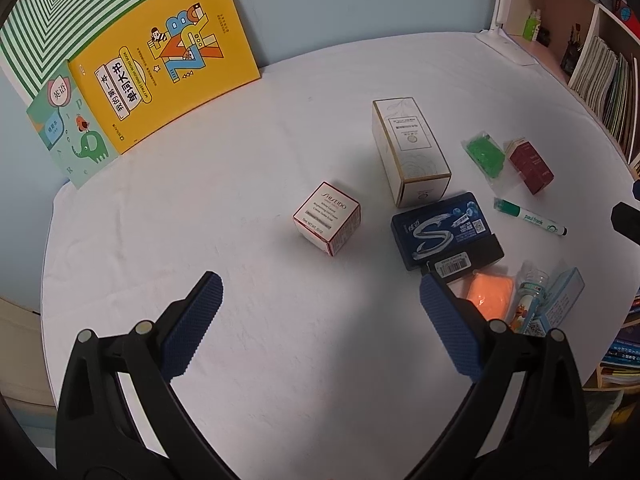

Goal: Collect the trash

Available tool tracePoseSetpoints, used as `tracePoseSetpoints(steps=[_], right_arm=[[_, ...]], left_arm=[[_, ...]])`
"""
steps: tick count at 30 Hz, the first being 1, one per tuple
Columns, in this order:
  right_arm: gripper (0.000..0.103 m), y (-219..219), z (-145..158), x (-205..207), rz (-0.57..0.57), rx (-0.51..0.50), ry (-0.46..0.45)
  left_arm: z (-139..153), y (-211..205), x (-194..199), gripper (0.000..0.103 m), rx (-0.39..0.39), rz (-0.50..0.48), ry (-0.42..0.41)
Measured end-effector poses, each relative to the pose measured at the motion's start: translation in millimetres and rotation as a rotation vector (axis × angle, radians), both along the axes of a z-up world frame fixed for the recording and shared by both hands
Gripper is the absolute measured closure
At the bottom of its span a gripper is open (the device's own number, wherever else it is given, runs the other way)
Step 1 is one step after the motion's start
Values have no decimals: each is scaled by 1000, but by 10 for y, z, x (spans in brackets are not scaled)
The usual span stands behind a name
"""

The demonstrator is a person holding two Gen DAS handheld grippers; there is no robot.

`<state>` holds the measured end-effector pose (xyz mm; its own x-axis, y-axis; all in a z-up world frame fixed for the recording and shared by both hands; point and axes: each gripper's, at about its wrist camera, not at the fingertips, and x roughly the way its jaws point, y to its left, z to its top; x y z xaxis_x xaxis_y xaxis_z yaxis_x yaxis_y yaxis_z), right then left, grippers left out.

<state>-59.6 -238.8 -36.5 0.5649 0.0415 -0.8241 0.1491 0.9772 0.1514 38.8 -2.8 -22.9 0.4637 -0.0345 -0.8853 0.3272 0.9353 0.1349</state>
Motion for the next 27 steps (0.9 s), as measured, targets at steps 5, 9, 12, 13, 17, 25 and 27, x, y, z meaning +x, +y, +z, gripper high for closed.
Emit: tracePoseSetpoints(steps=[5, 9, 12, 13, 17, 25, 27], right_arm=[[6, 6, -10, 11, 4, 0, 3], [6, 4, -20, 20, 3, 6, 3], [6, 2, -24, 25, 5, 5, 3], [6, -1, -25, 26, 6, 5, 3], [6, -10, -40, 48, 9, 7, 3], [6, -48, -113, 147, 14, 8, 19], [6, -62, -136, 176, 15, 10, 24]], left_arm=[[-2, 3, 15, 6, 0, 4, 2], [-12, 3, 22, 6, 1, 6, 3], [-23, -3, 31, 6, 0, 7, 7], [-26, -5, 32, 6, 0, 6, 7], [-43, -16, 48, 6, 4, 8, 8], [-101, -29, 147, 6, 13, 9, 21], [-135, -29, 190, 6, 16, 12, 29]])
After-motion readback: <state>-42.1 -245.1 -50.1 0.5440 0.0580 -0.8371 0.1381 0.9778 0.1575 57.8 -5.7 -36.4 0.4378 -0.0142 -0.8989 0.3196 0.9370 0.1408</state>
